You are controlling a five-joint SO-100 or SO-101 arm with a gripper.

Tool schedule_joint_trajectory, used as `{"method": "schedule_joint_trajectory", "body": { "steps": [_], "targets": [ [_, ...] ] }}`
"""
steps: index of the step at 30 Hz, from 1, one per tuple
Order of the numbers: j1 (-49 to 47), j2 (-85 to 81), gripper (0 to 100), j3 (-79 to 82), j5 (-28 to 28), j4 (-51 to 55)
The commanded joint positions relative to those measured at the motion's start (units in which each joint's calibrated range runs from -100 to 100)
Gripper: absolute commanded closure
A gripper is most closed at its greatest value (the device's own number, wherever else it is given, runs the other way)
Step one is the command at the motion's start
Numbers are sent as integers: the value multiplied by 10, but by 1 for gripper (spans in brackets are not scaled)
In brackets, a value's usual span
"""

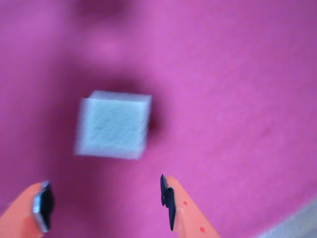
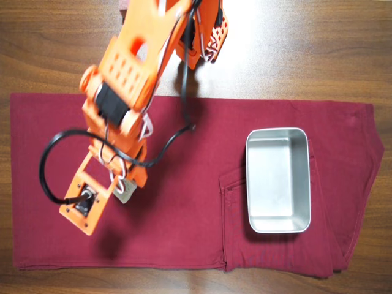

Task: Grab the cube

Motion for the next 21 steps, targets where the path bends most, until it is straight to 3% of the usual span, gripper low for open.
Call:
{"method": "schedule_joint_trajectory", "body": {
  "steps": [1,21],
  "targets": [
    [15,96,69,-48,7,-64],
    [-5,196,67,-58,-11,-200]
  ]
}}
